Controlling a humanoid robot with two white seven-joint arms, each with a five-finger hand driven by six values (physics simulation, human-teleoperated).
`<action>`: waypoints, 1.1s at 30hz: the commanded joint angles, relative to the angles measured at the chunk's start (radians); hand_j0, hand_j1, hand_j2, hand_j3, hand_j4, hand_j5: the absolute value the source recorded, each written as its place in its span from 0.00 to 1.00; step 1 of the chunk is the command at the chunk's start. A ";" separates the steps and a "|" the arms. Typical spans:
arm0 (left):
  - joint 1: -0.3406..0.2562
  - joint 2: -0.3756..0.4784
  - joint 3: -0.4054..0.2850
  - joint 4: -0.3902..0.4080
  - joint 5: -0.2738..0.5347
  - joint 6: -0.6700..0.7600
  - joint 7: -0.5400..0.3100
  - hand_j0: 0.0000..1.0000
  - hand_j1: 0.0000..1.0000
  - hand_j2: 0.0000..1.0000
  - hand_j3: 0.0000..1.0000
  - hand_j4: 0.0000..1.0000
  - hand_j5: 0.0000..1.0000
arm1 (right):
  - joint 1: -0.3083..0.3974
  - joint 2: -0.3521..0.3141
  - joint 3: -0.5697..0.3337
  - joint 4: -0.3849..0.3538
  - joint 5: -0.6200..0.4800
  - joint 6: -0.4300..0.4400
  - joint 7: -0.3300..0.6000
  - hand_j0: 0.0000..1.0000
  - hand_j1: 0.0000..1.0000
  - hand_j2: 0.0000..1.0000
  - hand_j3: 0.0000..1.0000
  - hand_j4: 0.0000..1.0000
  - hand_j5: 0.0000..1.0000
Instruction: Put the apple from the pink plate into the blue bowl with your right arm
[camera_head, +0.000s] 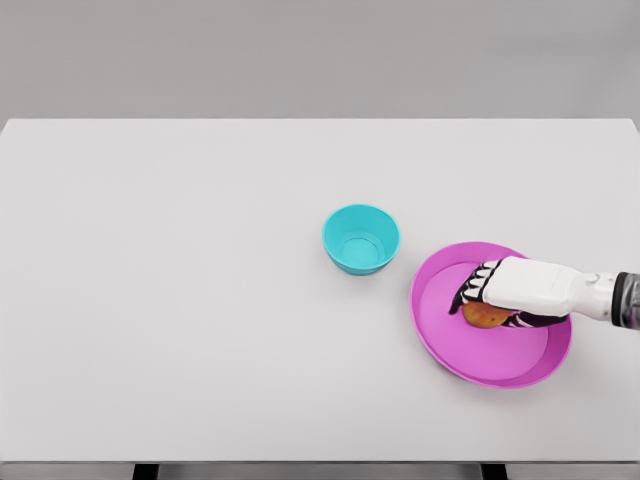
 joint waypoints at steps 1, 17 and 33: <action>0.000 0.000 0.000 0.000 0.000 0.000 0.000 1.00 1.00 1.00 1.00 1.00 1.00 | 0.000 -0.001 0.002 0.000 -0.005 0.002 0.000 0.52 0.52 0.52 0.52 0.52 0.52; 0.000 0.000 0.000 0.000 0.000 0.000 0.000 1.00 1.00 1.00 1.00 1.00 1.00 | -0.115 0.035 0.001 0.024 -0.005 0.002 -0.002 0.42 0.42 0.42 0.42 0.42 0.42; 0.000 0.000 0.000 0.000 0.000 0.000 0.000 1.00 1.00 1.00 1.00 1.00 1.00 | -0.328 0.224 0.099 0.202 0.047 0.002 -0.002 0.42 0.42 0.42 0.42 0.42 0.42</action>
